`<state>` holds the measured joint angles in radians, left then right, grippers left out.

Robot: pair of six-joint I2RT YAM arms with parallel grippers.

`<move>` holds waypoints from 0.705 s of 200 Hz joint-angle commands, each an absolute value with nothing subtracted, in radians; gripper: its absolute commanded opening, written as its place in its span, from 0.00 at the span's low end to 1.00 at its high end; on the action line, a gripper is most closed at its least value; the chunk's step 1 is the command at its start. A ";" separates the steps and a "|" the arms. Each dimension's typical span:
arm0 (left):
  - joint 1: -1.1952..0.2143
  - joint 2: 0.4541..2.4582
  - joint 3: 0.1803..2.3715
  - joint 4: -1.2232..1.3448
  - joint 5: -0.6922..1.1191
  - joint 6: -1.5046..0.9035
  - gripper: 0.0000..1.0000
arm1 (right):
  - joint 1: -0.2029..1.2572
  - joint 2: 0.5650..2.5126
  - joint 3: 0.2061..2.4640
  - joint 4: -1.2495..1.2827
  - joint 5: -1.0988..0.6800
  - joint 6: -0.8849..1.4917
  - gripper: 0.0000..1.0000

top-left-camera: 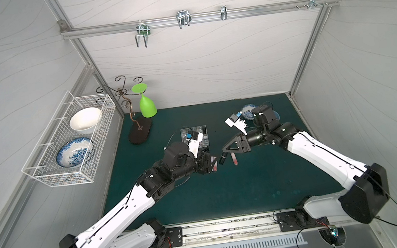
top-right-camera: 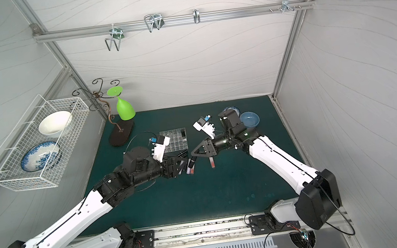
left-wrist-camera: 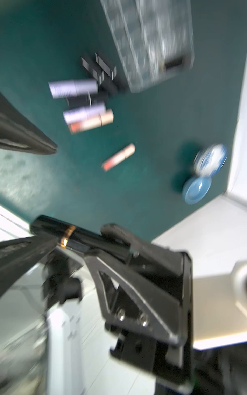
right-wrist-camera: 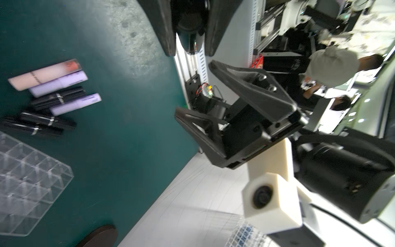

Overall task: Arrange the lipsticks in the organizer
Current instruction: Pick up the lipstick at the center of the board, then place the lipstick in the storage box.

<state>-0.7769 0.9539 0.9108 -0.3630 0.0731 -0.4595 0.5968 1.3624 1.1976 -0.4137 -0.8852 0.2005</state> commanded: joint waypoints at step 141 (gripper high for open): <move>-0.755 0.750 0.639 -0.259 -0.501 -0.464 0.51 | 0.764 2.045 1.827 -0.445 -0.034 -0.060 0.15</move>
<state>-0.7609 0.7387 0.6411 -0.3454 -0.4816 -0.4736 0.7582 1.9652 1.7458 -0.4355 -0.1047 -0.0132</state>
